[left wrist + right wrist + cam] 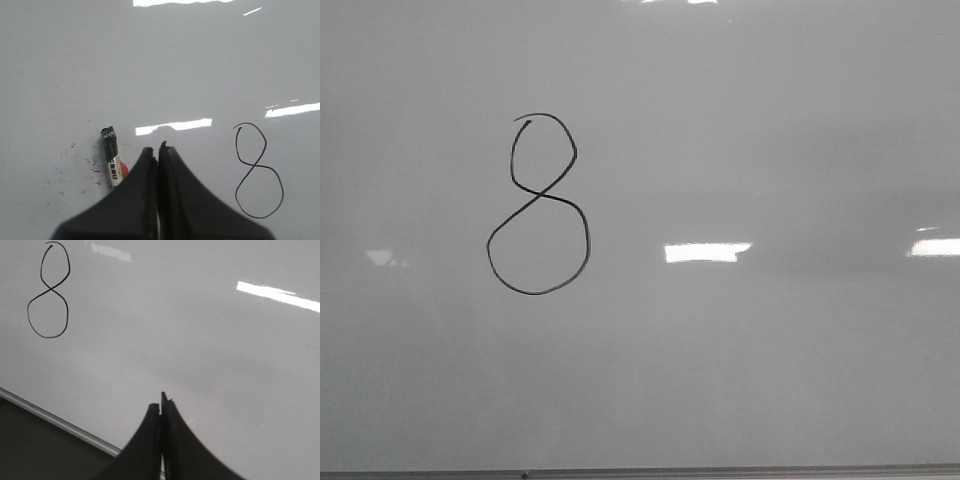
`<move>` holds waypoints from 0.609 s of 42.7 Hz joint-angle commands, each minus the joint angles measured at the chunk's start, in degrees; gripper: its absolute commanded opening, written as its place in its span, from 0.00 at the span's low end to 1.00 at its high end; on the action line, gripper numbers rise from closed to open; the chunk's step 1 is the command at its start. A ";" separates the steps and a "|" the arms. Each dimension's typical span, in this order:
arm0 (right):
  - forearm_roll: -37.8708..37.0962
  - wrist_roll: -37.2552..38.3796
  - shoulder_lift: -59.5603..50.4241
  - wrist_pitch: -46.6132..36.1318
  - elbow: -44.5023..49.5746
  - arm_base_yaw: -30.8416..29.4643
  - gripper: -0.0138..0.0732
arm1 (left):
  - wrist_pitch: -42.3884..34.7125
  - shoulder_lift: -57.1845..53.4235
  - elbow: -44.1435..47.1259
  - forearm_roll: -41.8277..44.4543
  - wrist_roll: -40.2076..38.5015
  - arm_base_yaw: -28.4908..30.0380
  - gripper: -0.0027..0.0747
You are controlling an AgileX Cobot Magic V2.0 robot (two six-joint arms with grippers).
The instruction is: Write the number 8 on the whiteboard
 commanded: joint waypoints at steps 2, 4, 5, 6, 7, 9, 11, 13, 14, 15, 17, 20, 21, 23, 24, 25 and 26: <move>1.34 -0.09 0.11 -3.68 -1.45 -0.40 0.08 | -6.01 -1.40 0.24 8.73 -10.64 0.52 0.01; 1.34 -0.09 0.11 -3.68 -1.45 -0.40 0.08 | -6.48 -3.01 1.37 14.96 -16.22 0.94 0.01; 1.34 -0.09 0.11 -3.68 -1.45 -0.40 0.08 | -6.58 -3.78 2.02 17.02 -18.49 1.14 0.01; 1.34 -0.09 0.11 -3.68 -1.45 -0.40 0.08 | -6.58 -4.88 2.98 18.94 -20.65 1.52 0.01; 1.34 -0.09 0.11 -3.68 -1.45 -0.40 0.08 | -6.67 -6.03 4.05 19.87 -21.95 1.97 0.01; 1.34 -0.09 0.11 -3.68 -1.45 -0.40 0.08 | -7.03 -7.91 6.10 20.01 -22.09 2.85 0.01; 1.34 -0.09 0.11 -3.68 -1.45 -0.40 0.08 | -7.67 -9.32 8.04 20.01 -22.09 3.62 0.01; 1.34 -0.09 0.11 -3.68 -1.45 -0.40 0.08 | -8.51 -10.80 10.30 20.01 -22.76 4.28 0.01; 1.34 -0.09 0.11 -3.68 -1.45 -0.40 0.08 | -8.98 -11.00 11.25 20.01 -23.05 4.45 0.01; 1.34 -0.09 0.11 -3.68 -1.45 -0.40 0.08 | -10.15 -10.88 12.42 20.01 -23.05 4.60 0.01; 1.34 -0.09 0.11 -3.56 -1.45 -0.40 0.08 | -11.76 -10.78 14.08 20.01 -23.05 4.72 0.01; 1.34 -0.09 0.11 -3.56 -1.45 -0.40 0.08 | -13.79 -10.90 16.57 20.12 -23.05 4.72 0.01; 1.34 -0.09 0.11 -3.56 -1.45 -0.40 0.08 | -14.40 -10.90 17.32 20.28 -23.05 4.72 0.01; 1.34 -0.09 0.11 -3.56 -1.45 -0.40 0.08 | -15.80 -10.90 19.28 20.40 -23.05 4.72 0.01; 1.34 -0.09 0.11 -3.56 -1.45 -0.40 0.08 | -16.57 -10.90 20.20 20.40 -23.05 4.72 0.01; 1.34 -0.09 0.11 -3.56 -1.45 -0.40 0.08 | -17.00 -10.90 20.68 20.40 -23.05 4.72 0.01; 1.34 -0.09 0.11 -3.56 -1.45 -0.40 0.08 | -16.59 -10.90 20.90 20.40 -23.05 4.72 0.01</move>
